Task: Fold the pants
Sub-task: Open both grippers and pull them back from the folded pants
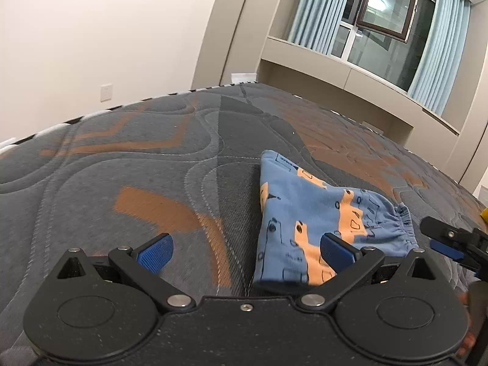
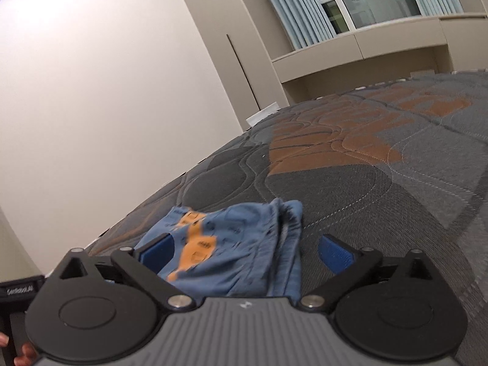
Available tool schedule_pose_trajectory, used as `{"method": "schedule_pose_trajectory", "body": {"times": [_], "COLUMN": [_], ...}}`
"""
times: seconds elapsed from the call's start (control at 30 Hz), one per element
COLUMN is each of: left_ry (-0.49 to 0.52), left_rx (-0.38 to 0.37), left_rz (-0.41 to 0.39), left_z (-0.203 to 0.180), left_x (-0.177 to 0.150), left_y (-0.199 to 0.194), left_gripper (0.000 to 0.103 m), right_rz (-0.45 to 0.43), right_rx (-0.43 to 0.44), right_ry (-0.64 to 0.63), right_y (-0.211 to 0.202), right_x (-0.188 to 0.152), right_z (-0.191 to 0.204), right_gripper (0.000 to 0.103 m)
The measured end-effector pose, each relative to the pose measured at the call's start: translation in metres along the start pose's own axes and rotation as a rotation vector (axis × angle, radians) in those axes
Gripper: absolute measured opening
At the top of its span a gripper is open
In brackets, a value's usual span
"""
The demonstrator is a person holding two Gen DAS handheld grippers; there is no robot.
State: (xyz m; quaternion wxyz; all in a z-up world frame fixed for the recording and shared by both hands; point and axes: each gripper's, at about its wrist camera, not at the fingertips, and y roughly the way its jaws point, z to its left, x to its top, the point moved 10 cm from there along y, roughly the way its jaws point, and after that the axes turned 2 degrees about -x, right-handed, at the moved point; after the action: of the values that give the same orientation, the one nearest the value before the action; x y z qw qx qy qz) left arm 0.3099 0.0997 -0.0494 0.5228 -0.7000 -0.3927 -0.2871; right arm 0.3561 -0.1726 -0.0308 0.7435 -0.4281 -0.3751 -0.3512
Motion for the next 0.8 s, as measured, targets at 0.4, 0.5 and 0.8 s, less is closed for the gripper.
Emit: {"method": "schedule_pose_trajectory", "body": {"times": [0.4, 0.5, 0.8], "left_ry": [0.019, 0.031, 0.118], "left_rx": [0.088, 0.083, 0.071], "left_rz": [-0.102, -0.095, -0.064], "left_z": [-0.005, -0.005, -0.014], "left_x": [-0.027, -0.037, -0.075], "left_y": [-0.078, -0.091, -0.113], "left_gripper": [0.102, 0.102, 0.102], "right_rz": [-0.112, -0.134, -0.174], "right_rx": [-0.122, -0.154, -0.242], "right_ry": [-0.118, -0.147, -0.205], "right_y": [-0.098, -0.120, -0.165], "right_x": [-0.016, -0.024, -0.056], "right_z": [0.040, 0.045, 0.059], "right_gripper": [0.103, 0.103, 0.103]}}
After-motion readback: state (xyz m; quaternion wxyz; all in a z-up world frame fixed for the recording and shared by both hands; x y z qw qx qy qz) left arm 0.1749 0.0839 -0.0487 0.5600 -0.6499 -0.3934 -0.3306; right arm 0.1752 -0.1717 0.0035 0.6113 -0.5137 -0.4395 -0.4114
